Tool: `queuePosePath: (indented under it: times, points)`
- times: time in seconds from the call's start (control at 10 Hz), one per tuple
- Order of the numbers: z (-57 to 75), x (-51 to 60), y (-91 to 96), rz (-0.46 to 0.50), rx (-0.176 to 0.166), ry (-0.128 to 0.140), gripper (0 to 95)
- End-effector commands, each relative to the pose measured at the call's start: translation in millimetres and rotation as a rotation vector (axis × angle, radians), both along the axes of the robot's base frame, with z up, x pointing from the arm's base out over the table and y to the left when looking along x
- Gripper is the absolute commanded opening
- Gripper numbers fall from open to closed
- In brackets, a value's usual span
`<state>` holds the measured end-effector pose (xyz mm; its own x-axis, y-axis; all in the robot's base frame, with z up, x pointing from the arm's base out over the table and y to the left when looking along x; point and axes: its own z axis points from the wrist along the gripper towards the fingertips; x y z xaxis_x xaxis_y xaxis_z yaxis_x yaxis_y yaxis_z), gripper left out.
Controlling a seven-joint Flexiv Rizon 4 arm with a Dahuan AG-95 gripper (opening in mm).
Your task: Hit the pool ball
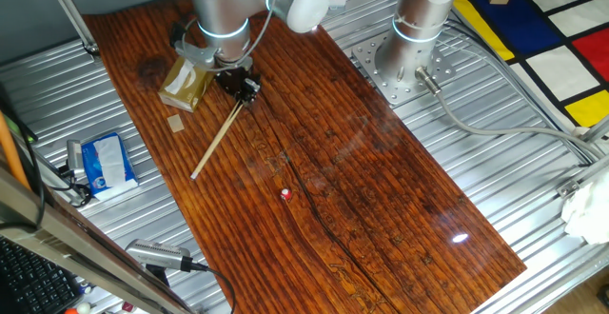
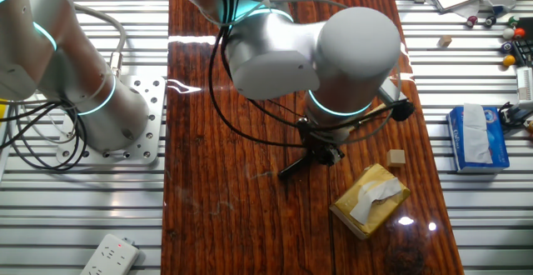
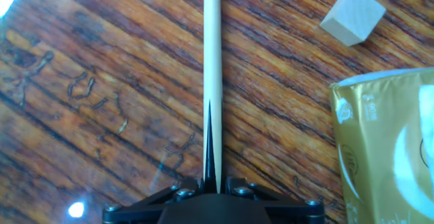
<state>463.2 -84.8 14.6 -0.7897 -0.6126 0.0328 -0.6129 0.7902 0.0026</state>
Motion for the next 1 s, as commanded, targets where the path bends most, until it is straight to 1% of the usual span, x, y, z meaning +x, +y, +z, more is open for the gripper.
queuePosePath:
  times: [0.1,0.4,0.5,0.7,1.0]
  points:
    - [9.1,1.2,1.6,0.056,-0.043,-0.006,0.0]
    - [12.4,3.8,0.1,0.12,-0.074,-0.018,0.0]
    - [13.5,4.7,-0.8,0.139,-0.09,-0.021,0.0]
    - [19.4,9.3,-5.1,0.163,-0.088,-0.019,0.0]
    - [24.4,16.5,-8.8,0.179,-0.086,-0.016,0.0]
